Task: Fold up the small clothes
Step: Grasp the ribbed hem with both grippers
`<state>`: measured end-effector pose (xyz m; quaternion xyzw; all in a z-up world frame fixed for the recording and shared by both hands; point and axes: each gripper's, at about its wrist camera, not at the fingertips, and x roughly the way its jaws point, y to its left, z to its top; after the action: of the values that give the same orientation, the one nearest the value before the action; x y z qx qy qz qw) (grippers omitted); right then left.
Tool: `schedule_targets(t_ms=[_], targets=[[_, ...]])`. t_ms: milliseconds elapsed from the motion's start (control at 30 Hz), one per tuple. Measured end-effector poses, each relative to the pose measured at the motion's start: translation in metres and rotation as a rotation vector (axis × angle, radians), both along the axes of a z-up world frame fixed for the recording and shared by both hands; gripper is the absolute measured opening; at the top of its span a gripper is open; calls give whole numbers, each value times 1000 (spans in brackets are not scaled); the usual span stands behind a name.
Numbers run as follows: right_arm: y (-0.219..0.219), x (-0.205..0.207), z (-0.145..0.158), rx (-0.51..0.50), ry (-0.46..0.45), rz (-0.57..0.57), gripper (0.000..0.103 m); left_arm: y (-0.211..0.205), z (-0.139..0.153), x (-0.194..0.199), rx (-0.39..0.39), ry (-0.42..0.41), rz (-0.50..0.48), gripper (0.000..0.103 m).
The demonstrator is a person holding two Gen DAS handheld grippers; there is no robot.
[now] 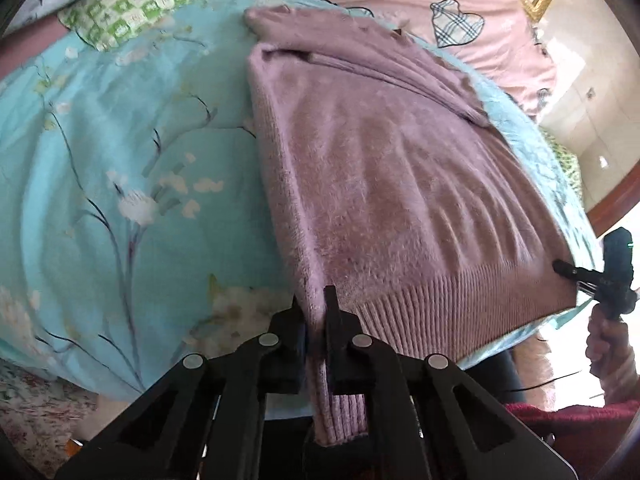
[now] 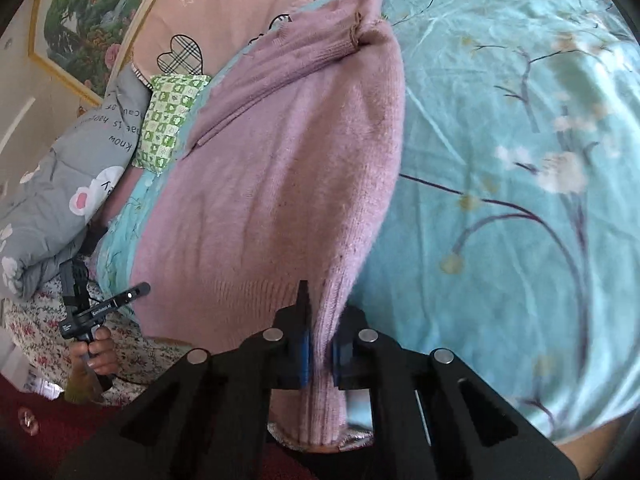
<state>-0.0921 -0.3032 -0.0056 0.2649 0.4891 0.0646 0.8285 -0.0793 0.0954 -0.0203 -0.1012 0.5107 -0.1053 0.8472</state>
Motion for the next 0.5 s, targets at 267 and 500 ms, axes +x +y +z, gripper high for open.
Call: schedule_targets(t_ms=[267,500], targets=[[0,5,2,36,-10,24,8,30,4,-3,-198,-40,61,4],[-16,23,32,200,-167,6,8,52,35,20,-344,-126,118,4]])
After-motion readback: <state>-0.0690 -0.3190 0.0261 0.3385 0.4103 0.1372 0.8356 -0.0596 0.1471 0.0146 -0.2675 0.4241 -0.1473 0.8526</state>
